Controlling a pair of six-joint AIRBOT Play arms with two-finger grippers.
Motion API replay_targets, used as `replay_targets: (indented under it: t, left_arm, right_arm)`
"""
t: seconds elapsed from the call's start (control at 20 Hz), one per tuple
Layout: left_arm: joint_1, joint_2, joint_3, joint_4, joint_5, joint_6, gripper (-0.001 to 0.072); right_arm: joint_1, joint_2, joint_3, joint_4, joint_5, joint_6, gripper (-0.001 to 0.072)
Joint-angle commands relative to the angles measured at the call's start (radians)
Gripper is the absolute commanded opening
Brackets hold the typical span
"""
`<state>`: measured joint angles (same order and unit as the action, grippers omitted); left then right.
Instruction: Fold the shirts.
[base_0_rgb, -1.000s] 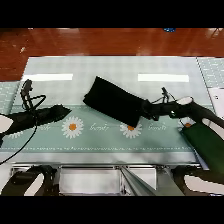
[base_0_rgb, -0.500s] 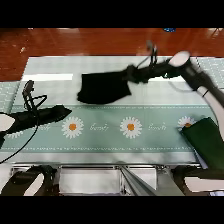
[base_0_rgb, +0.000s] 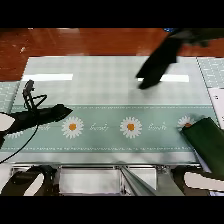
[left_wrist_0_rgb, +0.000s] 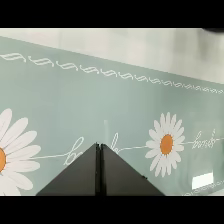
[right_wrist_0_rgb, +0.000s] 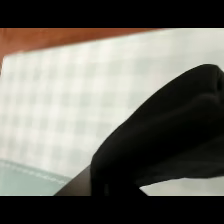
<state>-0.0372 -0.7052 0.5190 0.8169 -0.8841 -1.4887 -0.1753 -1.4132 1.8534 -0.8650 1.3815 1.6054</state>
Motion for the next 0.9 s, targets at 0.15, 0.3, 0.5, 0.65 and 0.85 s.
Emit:
replay_targets:
  t: [0.15, 0.3, 0.5, 0.65, 0.85]
  left_arm:
    - [-0.001, -0.001, 0.0, -0.014, 0.089, 0.004, 0.0025]
    - [-0.001, -0.002, 0.007, -0.05, 0.163, 0.054, 0.0025]
    - [-0.001, -0.002, 0.042, -0.055, 0.261, 0.067, 0.0025]
    - [-0.001, -0.002, 0.051, -0.055, 0.33, 0.068, 0.0025]
    - [0.0, -0.002, 0.051, -0.055, 0.385, 0.068, 0.0025]
  right_arm:
    - [-0.392, 0.168, 0.024, -0.108, 0.35, 0.075, 0.0023]
    - [-0.543, 0.245, 0.005, -0.213, 0.477, 0.035, 0.0023]
    - [-0.766, 0.417, -0.195, -0.401, 0.479, 0.008, 0.0025]
    - [-0.842, 0.527, -0.432, -0.566, 0.479, -0.014, 0.0025]
    - [-0.931, 0.644, -0.712, -0.945, 0.479, 0.031, 0.0025]
